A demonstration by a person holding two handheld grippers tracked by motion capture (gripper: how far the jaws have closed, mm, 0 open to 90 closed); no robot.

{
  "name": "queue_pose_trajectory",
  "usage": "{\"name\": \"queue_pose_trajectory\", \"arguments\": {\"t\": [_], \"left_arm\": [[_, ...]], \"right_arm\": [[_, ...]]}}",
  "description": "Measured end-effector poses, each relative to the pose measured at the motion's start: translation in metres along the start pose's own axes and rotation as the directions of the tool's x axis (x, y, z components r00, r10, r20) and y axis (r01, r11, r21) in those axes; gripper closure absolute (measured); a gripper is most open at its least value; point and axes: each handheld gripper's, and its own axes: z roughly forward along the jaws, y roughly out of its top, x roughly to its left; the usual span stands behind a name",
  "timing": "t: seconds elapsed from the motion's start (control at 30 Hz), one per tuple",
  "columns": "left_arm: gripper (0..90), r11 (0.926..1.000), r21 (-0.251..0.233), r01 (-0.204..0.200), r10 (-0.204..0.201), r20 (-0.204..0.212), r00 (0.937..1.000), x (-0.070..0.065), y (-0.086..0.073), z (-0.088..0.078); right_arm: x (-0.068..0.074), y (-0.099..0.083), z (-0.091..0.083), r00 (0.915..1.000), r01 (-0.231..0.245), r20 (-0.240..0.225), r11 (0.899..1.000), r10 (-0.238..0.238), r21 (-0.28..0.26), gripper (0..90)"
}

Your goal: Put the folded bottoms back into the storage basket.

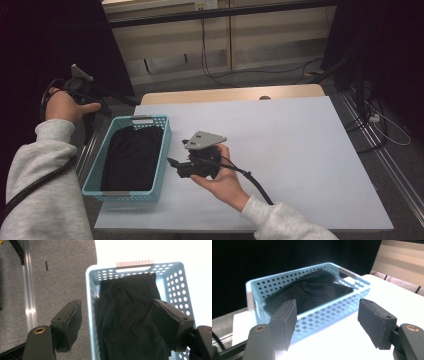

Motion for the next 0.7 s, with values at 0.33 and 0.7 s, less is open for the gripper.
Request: {"name": "queue_pose_trajectory", "arguments": {"t": [0.33, 0.7], "left_arm": [[20.9, 0.9995, -0.024, -0.023, 0.024, 0.042, 0.9988, -0.017, -0.008, 0.026], [20.8, 0.9969, -0.053, -0.059, 0.064, 0.091, 0.9938, -0.031, -0.024, 0.054]], "right_arm": [[-0.043, -0.021, -0.033, 0.9985, -0.022, 0.049, 1.0, 0.022, 0.01, 27.5], [-0.071, -0.058, -0.049, 0.9952, -0.054, 0.086, 0.996, 0.048, 0.075, 26.6]]}}
